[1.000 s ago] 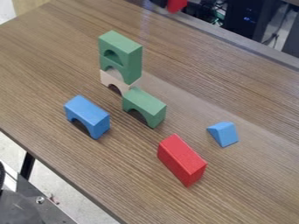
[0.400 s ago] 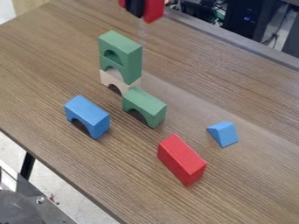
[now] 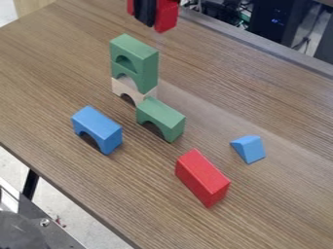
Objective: Place the red arch on top of the tower
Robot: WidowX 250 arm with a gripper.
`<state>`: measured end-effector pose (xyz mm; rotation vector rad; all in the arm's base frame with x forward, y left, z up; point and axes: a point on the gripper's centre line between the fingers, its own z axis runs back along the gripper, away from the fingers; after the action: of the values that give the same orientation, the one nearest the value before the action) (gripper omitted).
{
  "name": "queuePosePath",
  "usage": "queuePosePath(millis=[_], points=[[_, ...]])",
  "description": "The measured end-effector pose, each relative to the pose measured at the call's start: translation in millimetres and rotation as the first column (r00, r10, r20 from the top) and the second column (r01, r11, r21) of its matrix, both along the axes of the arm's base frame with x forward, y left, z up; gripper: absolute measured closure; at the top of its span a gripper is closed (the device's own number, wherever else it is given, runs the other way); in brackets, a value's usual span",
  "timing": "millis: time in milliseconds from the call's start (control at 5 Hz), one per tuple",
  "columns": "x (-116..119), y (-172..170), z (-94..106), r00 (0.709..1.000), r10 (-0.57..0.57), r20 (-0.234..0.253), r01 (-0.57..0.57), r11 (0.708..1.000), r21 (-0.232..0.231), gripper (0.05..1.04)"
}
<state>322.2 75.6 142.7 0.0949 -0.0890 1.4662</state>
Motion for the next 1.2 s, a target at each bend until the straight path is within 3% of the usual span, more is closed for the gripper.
queuePosePath(millis=[600,1200], points=[[-11,3,-19.8,0.995,-0.002,-0.098,0.004,1.000,0.013,0.485],[-14,2,-21.6,0.993,0.014,-0.120,-0.015,1.000,-0.014,0.485]])
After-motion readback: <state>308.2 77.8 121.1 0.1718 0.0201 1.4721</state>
